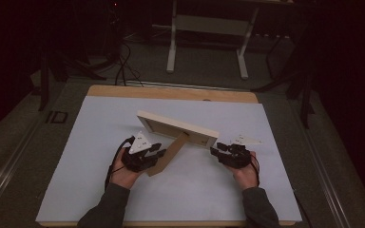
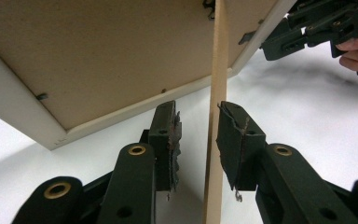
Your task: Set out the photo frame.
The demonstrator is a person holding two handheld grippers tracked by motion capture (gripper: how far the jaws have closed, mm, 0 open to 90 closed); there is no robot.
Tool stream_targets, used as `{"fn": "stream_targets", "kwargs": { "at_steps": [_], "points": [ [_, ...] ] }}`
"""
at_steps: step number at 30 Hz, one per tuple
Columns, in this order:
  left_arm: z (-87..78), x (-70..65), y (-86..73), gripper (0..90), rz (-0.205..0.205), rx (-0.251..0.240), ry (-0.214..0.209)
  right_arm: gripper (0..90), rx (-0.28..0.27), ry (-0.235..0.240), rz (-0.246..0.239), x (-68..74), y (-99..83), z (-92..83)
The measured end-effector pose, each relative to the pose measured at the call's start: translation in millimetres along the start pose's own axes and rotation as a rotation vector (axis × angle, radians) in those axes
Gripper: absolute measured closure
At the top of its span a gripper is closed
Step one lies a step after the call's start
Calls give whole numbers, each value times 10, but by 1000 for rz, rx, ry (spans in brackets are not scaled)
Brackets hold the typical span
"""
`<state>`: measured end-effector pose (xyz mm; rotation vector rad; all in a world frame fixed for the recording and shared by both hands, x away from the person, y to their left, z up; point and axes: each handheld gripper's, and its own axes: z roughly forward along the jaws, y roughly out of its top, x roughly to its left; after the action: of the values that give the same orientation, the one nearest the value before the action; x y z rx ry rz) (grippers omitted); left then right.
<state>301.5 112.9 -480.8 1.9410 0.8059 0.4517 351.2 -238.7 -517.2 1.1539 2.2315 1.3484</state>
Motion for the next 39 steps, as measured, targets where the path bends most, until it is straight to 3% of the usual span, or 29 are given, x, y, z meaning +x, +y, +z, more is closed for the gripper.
{"fn": "stream_targets", "kwargs": {
  "at_steps": [9, 12, 20, 28, 31, 35, 39],
  "points": [
    [-27, 43, 16, 676, -25, -2, 19, 599, 16, -13, -13, -12, 6, 8],
    [-40, 51, 27, 675, -33, -6, 26, 613, 39, -32, -40, 5, 13, 15],
    [-47, 86, 35, 675, -55, -3, 49, 649, 52, -16, -40, -30, 16, -7],
    [-53, 147, 32, 684, -98, -1, 74, 749, 80, -6, -55, -58, -3, 9],
    [-52, 179, 37, 686, -117, -3, 94, 813, 103, -27, -77, -76, 0, 7],
    [-26, 229, 28, 690, -149, 1, 131, 871, 96, -48, -66, -110, 20, -2],
    [11, 260, 24, 705, -162, -11, 128, 899, 66, -55, -36, -137, 45, 1]
  ]
}}
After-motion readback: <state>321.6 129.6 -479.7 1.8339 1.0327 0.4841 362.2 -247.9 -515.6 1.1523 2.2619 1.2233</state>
